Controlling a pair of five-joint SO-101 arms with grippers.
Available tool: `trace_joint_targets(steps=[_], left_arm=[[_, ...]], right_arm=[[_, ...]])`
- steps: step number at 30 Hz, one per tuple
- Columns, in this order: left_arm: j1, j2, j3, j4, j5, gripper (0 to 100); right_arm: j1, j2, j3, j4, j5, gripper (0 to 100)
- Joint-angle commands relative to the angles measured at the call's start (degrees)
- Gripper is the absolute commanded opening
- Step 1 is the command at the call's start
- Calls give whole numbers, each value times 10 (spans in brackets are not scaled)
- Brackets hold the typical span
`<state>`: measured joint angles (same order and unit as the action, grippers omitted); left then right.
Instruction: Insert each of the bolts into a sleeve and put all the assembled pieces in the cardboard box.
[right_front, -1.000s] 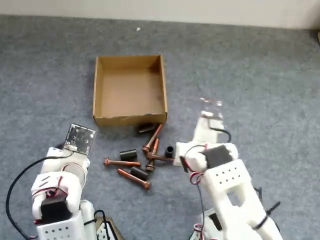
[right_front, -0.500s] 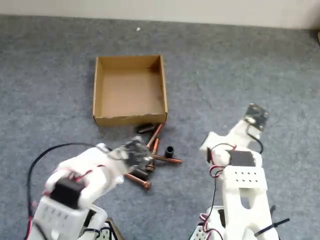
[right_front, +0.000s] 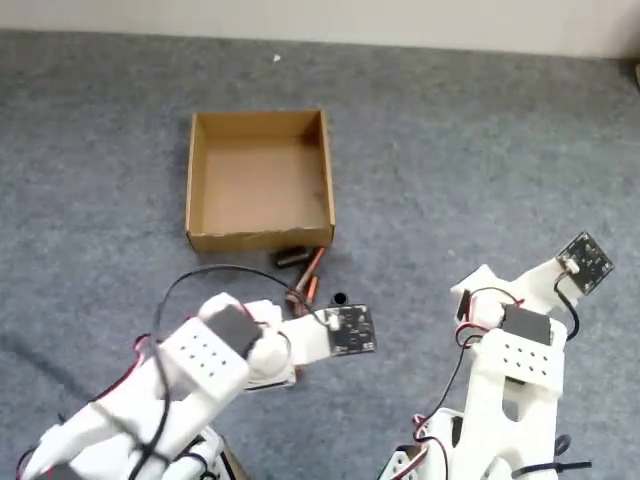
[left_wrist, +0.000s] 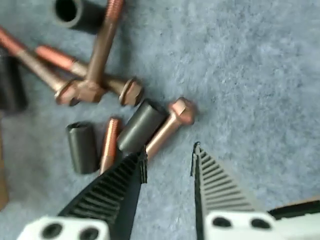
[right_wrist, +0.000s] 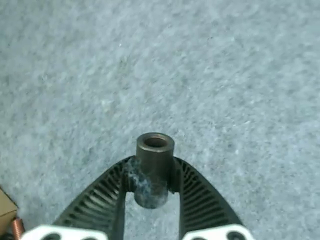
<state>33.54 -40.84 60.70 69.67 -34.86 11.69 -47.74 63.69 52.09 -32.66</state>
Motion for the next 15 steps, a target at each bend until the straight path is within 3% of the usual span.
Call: trace_joint_targets(steps=[1,9,15], left_arm=[[30,89,-23,-54,-3,171],[50,173,-25,-121,-2,171],[49,177,-45,-125,-2,171]], right_arm=[[8,-15,-11,-11,-6,5],[7,-15,-10,-11,-6,5],[6,-15,-8,-11,-6,5]])
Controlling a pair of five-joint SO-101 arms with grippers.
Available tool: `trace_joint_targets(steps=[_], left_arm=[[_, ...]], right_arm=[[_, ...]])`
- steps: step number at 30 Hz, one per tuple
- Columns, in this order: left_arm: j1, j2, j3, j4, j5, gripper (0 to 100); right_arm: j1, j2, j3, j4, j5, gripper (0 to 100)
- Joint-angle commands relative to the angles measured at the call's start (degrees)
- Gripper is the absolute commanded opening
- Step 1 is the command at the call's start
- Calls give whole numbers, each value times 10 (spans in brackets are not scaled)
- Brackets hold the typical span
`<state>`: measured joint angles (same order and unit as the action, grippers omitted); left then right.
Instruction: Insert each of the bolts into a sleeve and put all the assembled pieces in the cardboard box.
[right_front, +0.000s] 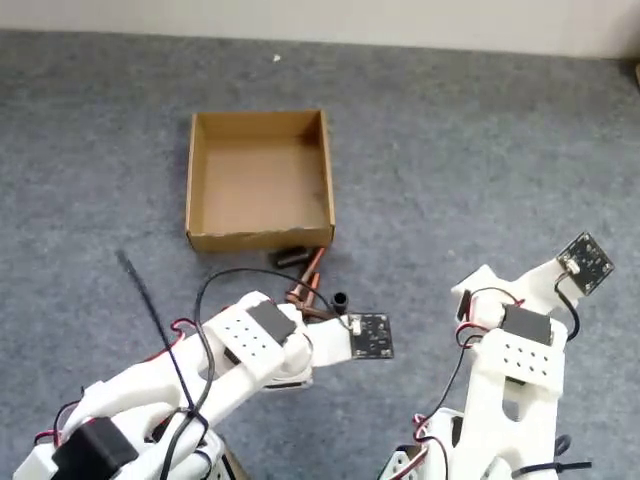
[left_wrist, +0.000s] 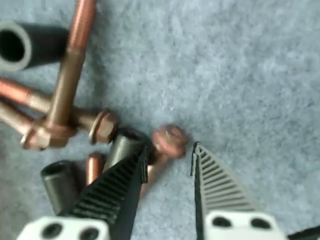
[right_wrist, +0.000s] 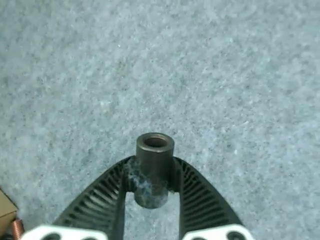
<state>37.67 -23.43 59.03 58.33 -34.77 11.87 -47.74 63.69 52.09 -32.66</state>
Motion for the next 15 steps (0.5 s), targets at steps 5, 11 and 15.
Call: trace_joint_targets(steps=[5,11,15], left_arm=[[-22,4,-37,-51,-4,171],[-36,4,-36,-18,-19,171],[-40,4,-15,4,-59,171]], right_arm=[[4,-15,-7,-11,-4,5],[3,-15,-7,-11,-4,5],[3,-15,-7,-11,-3,5]])
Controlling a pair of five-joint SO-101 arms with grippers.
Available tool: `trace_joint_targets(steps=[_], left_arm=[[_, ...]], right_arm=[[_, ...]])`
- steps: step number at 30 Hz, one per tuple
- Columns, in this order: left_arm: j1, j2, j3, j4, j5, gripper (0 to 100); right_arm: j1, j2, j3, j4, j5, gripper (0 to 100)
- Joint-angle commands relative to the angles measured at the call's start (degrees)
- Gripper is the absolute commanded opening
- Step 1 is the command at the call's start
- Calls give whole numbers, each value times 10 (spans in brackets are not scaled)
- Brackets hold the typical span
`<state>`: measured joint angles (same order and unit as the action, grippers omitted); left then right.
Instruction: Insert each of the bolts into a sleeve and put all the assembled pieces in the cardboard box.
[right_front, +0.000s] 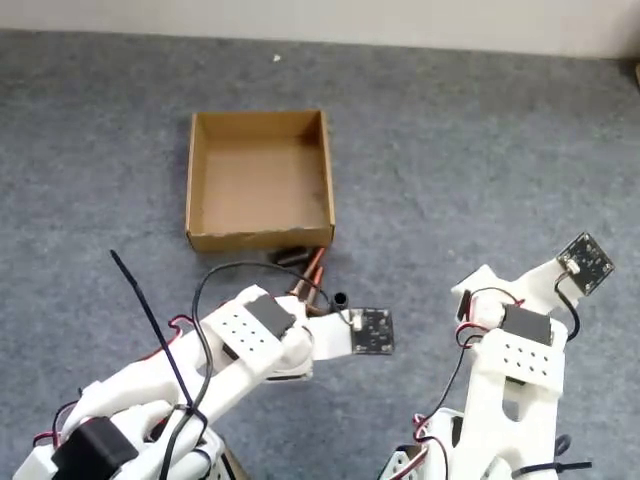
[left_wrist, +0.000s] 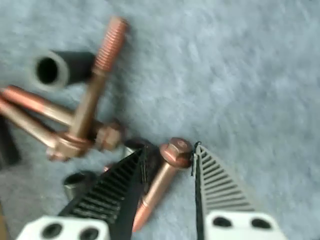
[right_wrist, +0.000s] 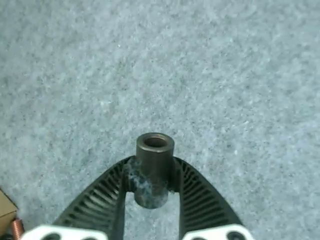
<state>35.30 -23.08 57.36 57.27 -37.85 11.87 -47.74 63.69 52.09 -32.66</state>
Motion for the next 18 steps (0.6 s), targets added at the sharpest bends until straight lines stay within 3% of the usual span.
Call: trace_joint_targets(steps=[1,7,18], left_arm=[[-22,0,7,15,-30,171],[-76,0,13,-36,-31,175],[-32,57,-13,-35,-29,152]], right_arm=[[3,-15,-7,-11,-3,5],[-6,-15,-7,-11,-3,5],[-19,-15,-7,-11,-2,5]])
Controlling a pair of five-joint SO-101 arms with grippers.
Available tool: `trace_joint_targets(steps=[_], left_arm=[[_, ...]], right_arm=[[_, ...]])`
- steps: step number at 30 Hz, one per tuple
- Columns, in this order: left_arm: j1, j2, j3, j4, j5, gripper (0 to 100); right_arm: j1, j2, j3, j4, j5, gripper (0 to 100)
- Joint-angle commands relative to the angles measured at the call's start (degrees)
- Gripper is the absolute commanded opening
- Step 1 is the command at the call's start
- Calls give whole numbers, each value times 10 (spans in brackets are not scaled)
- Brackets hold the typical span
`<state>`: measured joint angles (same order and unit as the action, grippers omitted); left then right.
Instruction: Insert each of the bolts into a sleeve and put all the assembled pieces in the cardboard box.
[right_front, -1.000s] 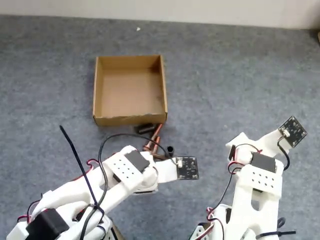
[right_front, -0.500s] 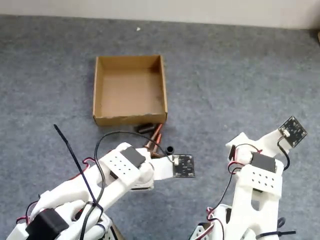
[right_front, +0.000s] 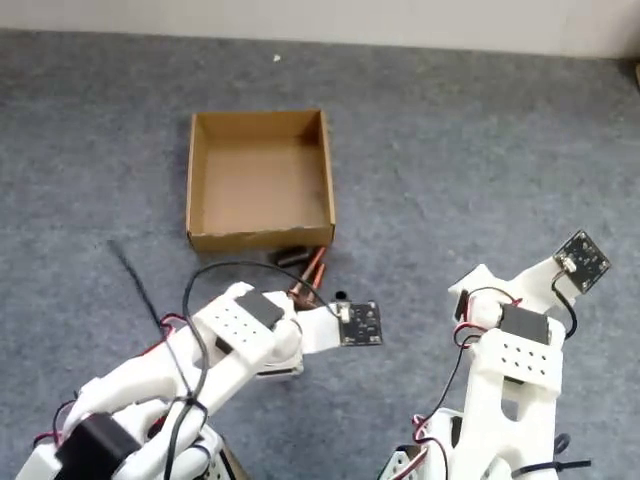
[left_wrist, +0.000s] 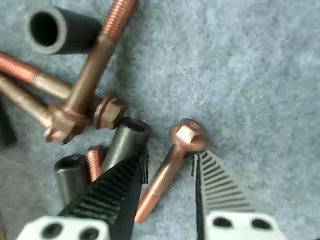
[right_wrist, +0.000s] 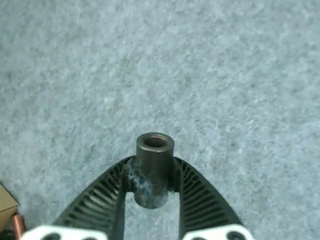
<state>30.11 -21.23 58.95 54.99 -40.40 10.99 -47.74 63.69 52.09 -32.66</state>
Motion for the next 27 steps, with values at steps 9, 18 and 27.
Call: trace_joint_targets(steps=[9,18,27], left_arm=[[22,163,-126,46,-3,6],[18,-48,-79,79,85,5],[-71,-364,-79,152,172,5]], right_arm=[[-10,-18,-7,-11,-2,5],[-10,-21,-8,-8,-1,5],[-114,-22,-12,-8,92,5]])
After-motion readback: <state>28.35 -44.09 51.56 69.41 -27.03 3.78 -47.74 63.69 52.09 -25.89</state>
